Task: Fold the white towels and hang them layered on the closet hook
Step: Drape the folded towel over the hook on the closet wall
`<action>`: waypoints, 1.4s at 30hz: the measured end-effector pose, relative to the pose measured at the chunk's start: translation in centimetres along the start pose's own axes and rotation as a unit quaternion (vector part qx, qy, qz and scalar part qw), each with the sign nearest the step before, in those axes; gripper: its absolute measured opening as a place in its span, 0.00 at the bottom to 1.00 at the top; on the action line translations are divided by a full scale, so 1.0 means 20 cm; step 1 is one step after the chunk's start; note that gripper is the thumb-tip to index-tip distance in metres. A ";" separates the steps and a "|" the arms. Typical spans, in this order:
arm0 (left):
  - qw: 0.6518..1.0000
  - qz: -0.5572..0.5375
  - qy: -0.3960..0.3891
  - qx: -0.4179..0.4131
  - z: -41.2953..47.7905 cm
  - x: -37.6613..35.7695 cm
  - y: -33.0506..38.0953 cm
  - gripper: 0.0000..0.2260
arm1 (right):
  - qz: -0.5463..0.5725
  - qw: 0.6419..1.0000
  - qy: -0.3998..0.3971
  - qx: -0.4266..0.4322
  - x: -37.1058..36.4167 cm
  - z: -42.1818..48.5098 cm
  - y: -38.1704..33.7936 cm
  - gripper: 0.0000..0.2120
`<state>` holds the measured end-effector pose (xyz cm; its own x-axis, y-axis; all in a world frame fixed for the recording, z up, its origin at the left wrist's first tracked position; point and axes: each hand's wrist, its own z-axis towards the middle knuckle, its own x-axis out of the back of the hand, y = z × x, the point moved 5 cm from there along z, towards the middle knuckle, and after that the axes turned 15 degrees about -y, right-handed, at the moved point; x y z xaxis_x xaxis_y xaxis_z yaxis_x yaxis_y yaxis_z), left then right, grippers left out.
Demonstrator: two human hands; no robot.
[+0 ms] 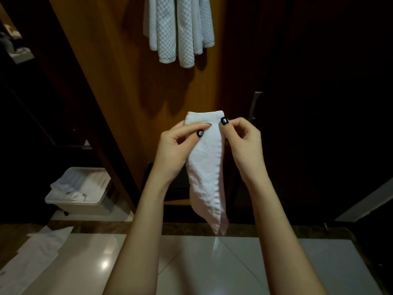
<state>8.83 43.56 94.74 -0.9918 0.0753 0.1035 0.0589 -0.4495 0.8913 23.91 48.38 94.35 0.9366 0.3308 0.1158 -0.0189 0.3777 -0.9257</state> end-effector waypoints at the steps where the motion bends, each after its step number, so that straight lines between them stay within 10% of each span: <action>1: 1.000 0.008 0.004 -0.006 0.03 0.01 0.01 0.12 | -0.001 1.000 -0.017 0.004 0.00 0.01 0.00 0.11; 7: 0.998 -0.001 0.053 -0.018 0.18 0.11 0.04 0.09 | -0.113 0.986 -0.113 -0.038 -0.04 0.04 0.06 0.10; 14: 0.998 0.028 0.055 -0.007 0.43 0.22 0.09 0.17 | -0.063 0.997 0.002 -0.042 -0.08 -0.08 0.21 0.20; 25: 0.990 -0.108 0.085 -0.011 0.54 0.26 0.02 0.16 | -0.193 0.976 -0.051 -0.085 -0.04 -0.07 0.32 0.10; 42: 0.988 -0.066 0.142 -0.009 0.56 0.35 -0.04 0.16 | -0.091 0.987 0.129 -0.024 0.20 -0.19 0.23 0.10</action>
<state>3.22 54.48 99.70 -0.9825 -0.1177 -0.1446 -0.0734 -0.4686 0.8803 28.93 48.23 89.13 0.9810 0.0278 0.1920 0.1687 0.3671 -0.9148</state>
